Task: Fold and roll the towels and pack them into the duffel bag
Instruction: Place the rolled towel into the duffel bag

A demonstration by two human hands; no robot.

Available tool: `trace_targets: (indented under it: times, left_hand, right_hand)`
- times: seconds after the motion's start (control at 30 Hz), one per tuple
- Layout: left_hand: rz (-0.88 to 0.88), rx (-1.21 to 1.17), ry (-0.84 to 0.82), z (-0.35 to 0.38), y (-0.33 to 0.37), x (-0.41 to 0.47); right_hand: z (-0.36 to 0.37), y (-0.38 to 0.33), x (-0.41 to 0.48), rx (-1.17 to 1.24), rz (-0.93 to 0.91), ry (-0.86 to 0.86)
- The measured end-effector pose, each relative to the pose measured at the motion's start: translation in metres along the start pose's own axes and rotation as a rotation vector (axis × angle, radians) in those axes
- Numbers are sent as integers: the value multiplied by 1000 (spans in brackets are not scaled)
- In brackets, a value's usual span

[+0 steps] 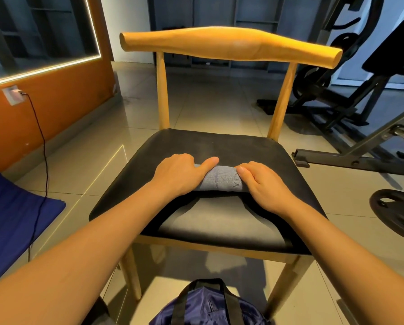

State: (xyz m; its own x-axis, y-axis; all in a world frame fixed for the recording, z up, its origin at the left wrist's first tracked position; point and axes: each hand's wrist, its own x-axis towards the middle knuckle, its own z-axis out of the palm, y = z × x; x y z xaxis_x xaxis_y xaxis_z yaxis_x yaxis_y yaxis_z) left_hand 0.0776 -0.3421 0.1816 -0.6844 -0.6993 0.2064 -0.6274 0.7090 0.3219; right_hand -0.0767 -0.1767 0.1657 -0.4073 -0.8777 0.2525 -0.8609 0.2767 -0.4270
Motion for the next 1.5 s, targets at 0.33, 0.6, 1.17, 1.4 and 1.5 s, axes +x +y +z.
trace_targets:
  times: [0.33, 0.6, 1.17, 1.4, 1.5]
  left_hand:
    - [128, -430, 118, -21, -6, -19]
    - [388, -649, -156, -59, 9, -68]
    - [357, -357, -339, -15, 5, -165]
    - [175, -642, -823, 11, -16, -187]
    - [130, -588, -833, 45, -17, -197]
  right_hand:
    - [-22, -21, -31, 75, -38, -114]
    - [-45, -71, -67, 1056, 171, -458]
    - [15, -95, -196, 1052, 369, -526]
    - [44, -75, -243, 1082, 493, -554]
    - [76, -68, -263, 997, 600, -454]
